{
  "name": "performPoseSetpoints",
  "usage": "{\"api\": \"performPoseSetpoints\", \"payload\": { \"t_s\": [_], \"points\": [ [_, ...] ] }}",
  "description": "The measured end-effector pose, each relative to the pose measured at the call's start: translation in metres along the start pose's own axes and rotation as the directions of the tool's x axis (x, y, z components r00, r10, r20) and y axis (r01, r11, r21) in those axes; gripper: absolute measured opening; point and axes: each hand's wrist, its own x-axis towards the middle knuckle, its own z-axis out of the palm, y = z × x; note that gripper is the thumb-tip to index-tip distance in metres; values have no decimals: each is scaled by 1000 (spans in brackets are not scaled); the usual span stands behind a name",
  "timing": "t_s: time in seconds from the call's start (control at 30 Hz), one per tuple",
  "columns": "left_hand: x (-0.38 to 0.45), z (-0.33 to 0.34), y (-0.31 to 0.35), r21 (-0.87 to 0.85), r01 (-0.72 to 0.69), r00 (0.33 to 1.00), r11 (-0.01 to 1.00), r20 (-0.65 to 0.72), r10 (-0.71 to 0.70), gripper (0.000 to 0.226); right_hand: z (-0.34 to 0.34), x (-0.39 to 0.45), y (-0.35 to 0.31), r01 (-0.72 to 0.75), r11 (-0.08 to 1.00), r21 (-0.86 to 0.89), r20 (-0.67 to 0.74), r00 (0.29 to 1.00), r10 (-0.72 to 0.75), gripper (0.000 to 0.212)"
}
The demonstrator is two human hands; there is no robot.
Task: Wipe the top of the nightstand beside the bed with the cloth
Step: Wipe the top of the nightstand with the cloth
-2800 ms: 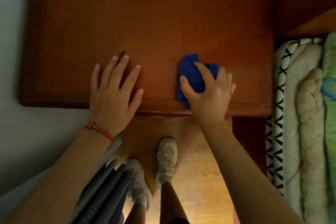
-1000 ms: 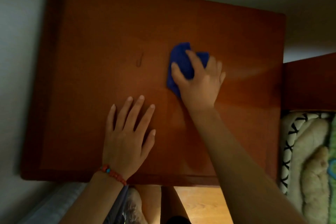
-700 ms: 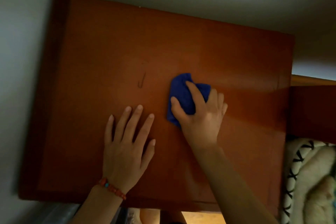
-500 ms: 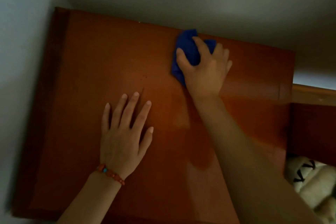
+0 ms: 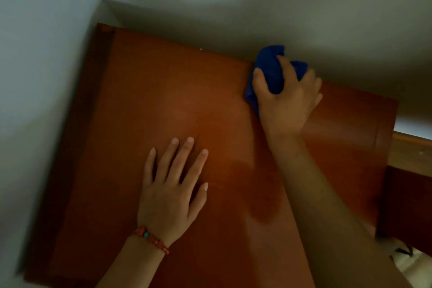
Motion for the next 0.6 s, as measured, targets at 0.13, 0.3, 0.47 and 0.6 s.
{"api": "performPoseSetpoints", "payload": {
  "t_s": [0.13, 0.3, 0.47, 0.6],
  "points": [
    [0, 1, 0, 6, -9, 1000, 1000, -17, 9, 49, 13, -14, -26, 170, 985, 0, 82, 982, -169, 55],
    [-1, 1, -2, -9, -7, 1000, 1000, -8, 7, 50, 3, -11, -6, 156, 988, -16, 59, 986, -155, 54],
    [-1, 3, -2, -15, -15, 1000, 1000, -18, 15, 49, 12, -12, -28, 164, 986, 3, 84, 983, -164, 54],
    [-3, 1, -1, -52, -8, 998, 999, -57, 5, 45, 13, -8, -27, 205, 979, 8, 147, 968, -204, 56]
  ]
}}
